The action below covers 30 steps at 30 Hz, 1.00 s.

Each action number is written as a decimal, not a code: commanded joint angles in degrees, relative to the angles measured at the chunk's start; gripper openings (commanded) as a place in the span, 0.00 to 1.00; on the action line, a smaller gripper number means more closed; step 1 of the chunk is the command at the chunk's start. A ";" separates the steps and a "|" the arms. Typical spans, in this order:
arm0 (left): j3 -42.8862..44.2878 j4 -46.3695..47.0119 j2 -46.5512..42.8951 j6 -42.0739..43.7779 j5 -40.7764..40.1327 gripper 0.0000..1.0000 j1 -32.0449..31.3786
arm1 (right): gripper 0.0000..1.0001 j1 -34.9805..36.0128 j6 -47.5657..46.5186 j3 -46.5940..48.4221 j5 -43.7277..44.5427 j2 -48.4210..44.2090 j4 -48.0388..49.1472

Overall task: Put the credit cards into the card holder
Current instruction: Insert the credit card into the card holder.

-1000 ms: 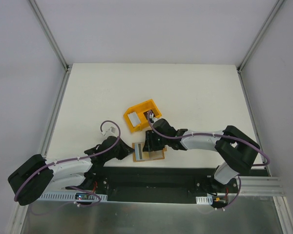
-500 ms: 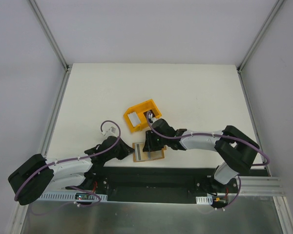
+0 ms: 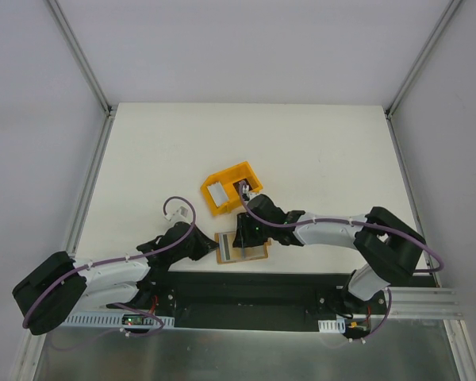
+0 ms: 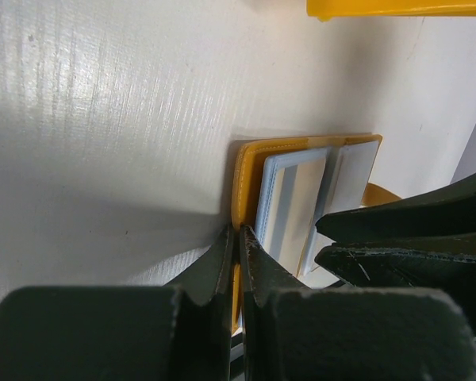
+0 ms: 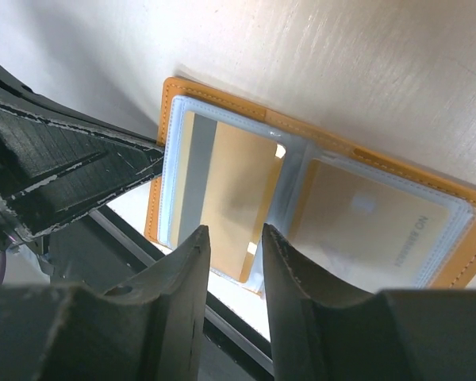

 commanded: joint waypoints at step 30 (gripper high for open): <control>-1.49 -3.03 -1.28 -0.13 -0.17 0.00 -0.26 | 0.38 1.61 3.36 0.13 -3.48 1.57 2.58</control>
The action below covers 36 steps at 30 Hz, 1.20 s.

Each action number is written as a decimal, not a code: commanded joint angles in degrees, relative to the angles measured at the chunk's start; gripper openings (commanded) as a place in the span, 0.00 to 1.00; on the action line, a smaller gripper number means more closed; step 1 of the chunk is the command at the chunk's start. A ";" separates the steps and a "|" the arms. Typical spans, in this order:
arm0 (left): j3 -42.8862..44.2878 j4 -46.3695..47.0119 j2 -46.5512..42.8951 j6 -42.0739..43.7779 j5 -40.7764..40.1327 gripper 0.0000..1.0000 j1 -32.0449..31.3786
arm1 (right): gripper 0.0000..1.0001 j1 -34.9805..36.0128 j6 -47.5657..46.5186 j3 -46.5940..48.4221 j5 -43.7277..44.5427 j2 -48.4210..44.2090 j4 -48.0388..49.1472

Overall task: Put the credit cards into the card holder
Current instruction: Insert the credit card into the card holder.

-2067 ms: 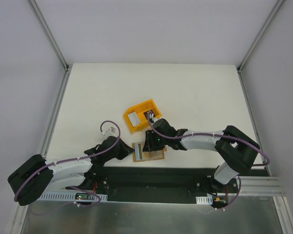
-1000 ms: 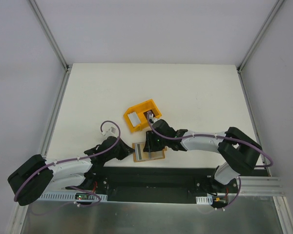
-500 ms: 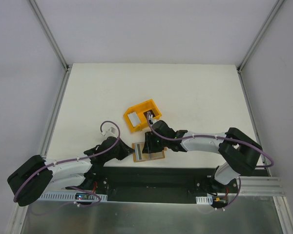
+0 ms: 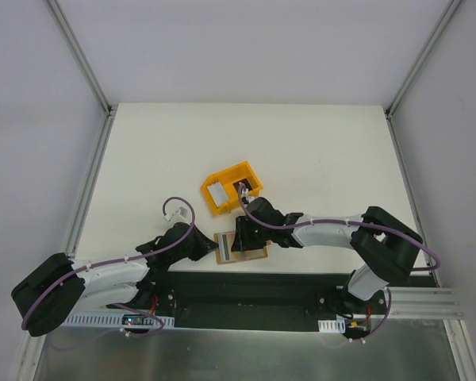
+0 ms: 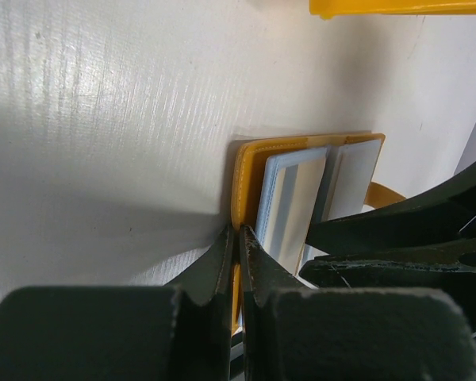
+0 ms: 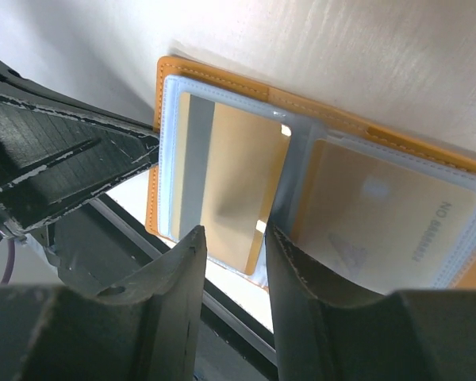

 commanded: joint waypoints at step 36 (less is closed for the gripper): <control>3.43 -8.08 -7.50 2.70 0.47 0.00 -0.18 | 0.39 7.11 -7.96 10.23 13.03 -2.67 -12.82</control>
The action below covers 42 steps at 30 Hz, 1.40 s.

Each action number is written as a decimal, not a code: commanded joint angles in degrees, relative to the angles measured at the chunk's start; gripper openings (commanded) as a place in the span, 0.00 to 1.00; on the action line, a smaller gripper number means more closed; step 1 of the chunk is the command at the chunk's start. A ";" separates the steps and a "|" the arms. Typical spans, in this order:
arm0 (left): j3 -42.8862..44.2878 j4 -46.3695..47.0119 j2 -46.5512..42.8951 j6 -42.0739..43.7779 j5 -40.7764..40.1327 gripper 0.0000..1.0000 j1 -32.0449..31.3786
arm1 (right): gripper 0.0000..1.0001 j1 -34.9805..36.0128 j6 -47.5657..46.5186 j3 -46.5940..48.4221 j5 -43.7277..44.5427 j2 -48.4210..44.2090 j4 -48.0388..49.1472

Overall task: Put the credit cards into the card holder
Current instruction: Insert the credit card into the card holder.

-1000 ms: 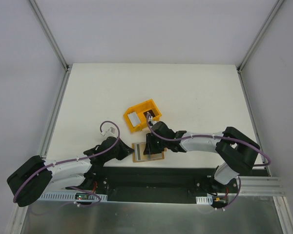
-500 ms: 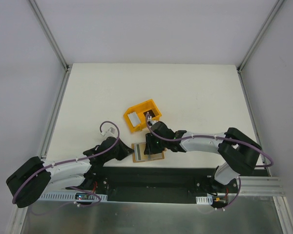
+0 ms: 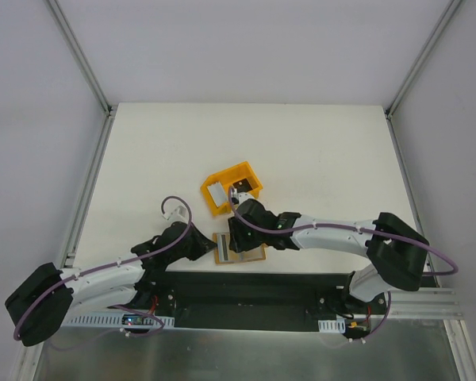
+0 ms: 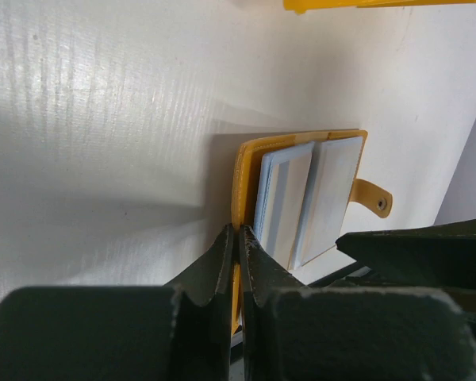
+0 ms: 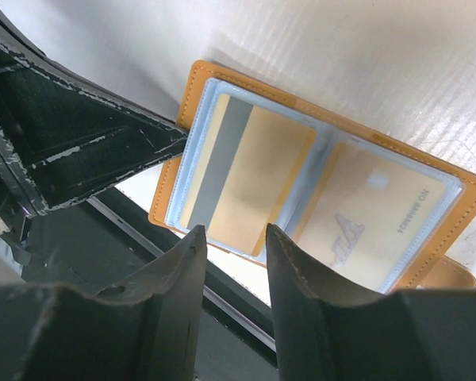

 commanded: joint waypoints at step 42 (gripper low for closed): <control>0.49 -2.34 -7.49 -1.51 0.32 0.00 -0.18 | 0.48 4.83 -1.62 13.45 9.50 9.59 -11.42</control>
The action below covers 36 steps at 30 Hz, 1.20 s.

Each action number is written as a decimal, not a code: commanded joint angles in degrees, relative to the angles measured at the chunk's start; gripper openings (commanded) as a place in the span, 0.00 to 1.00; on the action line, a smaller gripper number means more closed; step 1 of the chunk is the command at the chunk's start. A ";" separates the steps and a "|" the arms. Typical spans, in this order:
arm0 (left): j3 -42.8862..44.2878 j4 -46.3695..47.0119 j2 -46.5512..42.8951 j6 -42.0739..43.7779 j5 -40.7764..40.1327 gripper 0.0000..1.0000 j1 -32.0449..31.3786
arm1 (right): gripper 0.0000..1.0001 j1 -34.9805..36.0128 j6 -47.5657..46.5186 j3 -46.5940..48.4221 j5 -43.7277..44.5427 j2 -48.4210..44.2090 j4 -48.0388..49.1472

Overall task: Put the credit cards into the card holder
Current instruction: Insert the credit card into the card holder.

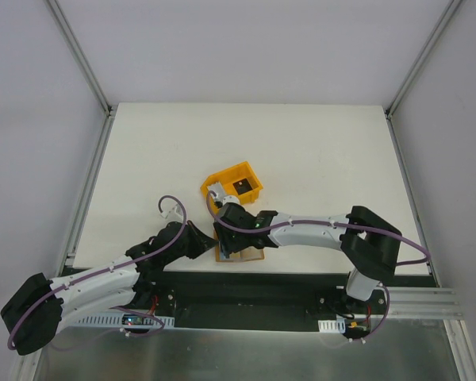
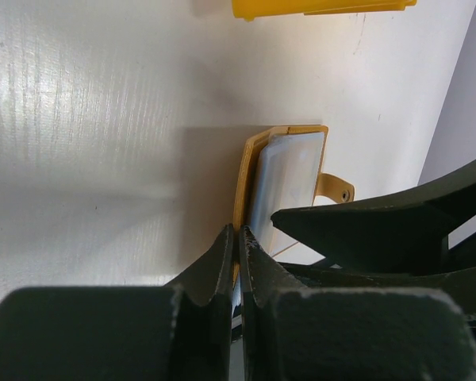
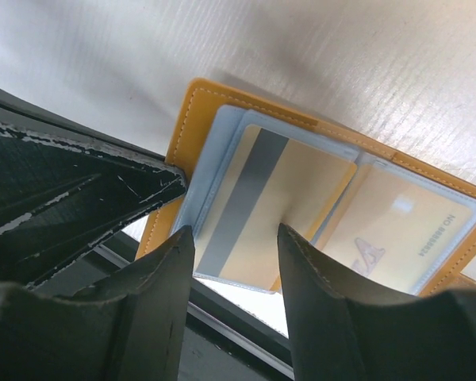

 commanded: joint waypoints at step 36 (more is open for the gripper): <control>-0.72 0.19 -1.40 -1.36 -0.14 0.00 -0.26 | 0.54 1.16 1.36 3.89 1.76 0.37 -2.24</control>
